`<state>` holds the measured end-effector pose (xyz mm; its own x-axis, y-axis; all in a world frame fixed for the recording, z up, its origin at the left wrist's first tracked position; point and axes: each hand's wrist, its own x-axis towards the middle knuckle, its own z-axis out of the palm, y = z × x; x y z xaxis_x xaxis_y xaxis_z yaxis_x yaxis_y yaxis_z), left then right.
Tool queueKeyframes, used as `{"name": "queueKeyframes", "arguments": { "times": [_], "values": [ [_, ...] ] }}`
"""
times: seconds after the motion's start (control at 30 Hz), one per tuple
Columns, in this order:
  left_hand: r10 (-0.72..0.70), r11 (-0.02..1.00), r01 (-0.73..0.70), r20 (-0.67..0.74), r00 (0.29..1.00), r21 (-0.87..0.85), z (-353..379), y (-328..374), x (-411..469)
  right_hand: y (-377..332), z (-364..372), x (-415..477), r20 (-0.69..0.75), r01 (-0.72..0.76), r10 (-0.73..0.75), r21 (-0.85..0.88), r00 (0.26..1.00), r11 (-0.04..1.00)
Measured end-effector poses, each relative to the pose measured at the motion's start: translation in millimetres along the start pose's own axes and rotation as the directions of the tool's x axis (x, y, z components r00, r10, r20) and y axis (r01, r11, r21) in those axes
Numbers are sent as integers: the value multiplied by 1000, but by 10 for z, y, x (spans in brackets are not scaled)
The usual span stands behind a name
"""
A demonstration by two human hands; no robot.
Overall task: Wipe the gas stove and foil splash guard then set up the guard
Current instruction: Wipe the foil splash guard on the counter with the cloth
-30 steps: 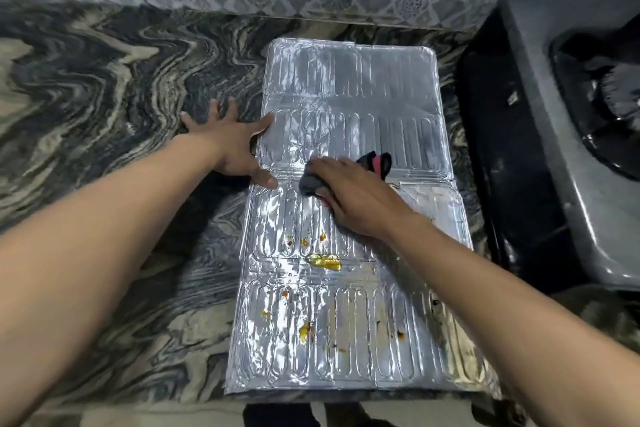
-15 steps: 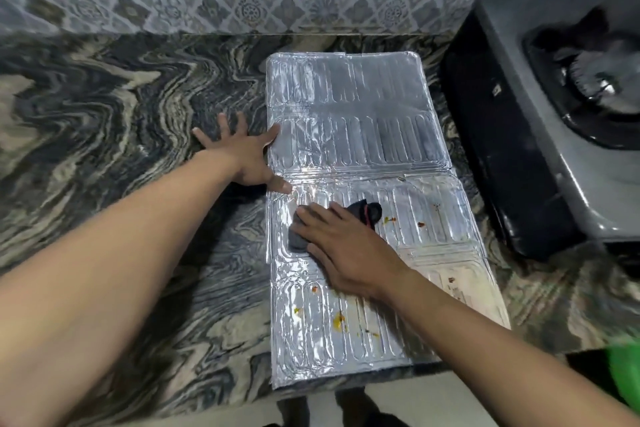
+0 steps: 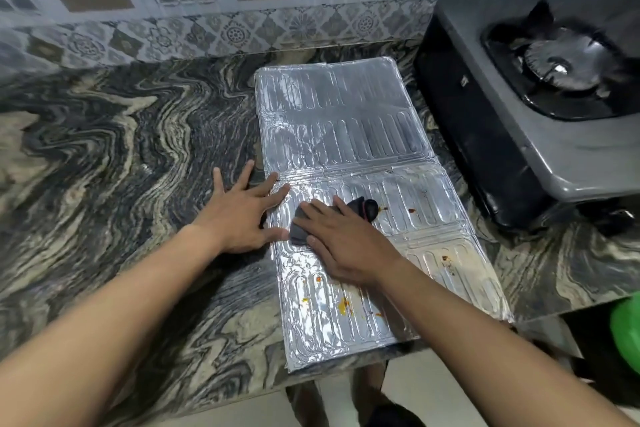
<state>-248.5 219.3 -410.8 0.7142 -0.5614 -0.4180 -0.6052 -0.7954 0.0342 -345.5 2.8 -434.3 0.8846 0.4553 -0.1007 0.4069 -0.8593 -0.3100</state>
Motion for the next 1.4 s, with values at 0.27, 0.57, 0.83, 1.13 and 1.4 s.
{"name": "queueKeyframes", "arguments": {
  "times": [0.27, 0.57, 0.83, 1.13, 1.4],
  "values": [
    [-31, 999, 31, 1, 1000, -23, 6, 16, -16, 277, -40, -95, -62, -183, 183, 9, 981, 983],
    [-83, 996, 85, 95, 992, -13, -32, 142, -53, 892, -219, -404, -118, -478, 474, -3, 872, 878],
    [-99, 995, 99, 104, 990, 3, -27, 179, -43, 983, -281, -637, -129, -608, 614, 86, 779, 789],
    [-98, 995, 95, 95, 991, 36, -37, 213, -43, 374, -48, -865, -240, -602, 592, 41, 769, 798],
    [-58, 998, 60, 81, 995, -18, -46, 234, -85, -140, 152, -396, -188, -453, 442, -18, 877, 891]
  ]
}}
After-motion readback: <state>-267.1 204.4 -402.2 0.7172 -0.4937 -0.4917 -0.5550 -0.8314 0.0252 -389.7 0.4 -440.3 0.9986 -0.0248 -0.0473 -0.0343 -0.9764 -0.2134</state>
